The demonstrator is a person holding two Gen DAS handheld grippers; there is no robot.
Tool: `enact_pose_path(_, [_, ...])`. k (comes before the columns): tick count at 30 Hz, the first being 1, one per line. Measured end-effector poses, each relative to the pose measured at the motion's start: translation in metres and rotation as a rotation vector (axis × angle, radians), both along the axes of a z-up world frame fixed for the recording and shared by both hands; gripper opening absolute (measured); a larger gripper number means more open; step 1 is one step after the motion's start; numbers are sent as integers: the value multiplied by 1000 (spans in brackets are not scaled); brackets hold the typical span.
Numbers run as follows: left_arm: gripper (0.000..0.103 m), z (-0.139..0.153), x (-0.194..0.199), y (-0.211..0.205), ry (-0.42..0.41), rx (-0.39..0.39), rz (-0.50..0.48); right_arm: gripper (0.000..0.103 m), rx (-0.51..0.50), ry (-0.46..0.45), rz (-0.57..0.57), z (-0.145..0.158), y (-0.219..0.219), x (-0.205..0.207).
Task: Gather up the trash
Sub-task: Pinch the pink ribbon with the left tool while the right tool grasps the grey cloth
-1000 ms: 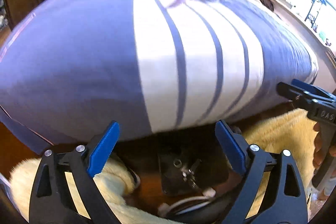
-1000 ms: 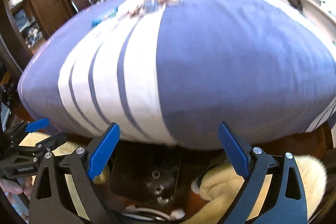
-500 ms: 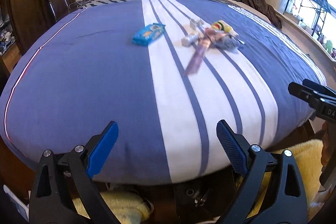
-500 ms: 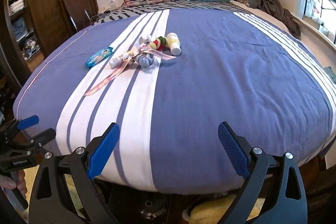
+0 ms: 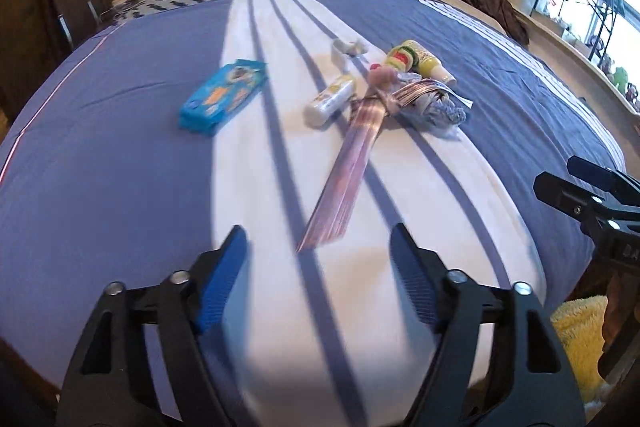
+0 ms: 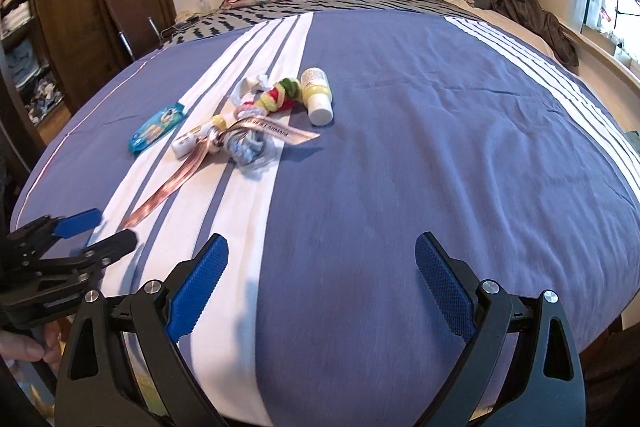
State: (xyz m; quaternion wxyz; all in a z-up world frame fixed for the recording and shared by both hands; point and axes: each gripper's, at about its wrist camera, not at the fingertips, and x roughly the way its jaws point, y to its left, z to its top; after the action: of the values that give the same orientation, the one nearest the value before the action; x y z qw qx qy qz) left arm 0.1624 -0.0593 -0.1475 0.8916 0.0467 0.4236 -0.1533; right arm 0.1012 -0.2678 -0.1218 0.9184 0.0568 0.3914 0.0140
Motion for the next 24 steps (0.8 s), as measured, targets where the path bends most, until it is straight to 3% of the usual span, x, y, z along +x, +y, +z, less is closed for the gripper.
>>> enact_pose_path(9, [45,-7,36,-23,-6,-19,-42,95,10,-2,-5,1,-3,25])
enact_pose_path(14, [6,-7,47,-27,-5,-24,-61,95,16,2,-1,0,-2,36])
enact_pose_path(16, [0,-7,48,-25,-7,-26,-63,95,16,3,5,0,1,39])
enact_pose_path(24, [0,18,39,12,-74,-26,25,95,15,0,43,0,18,49])
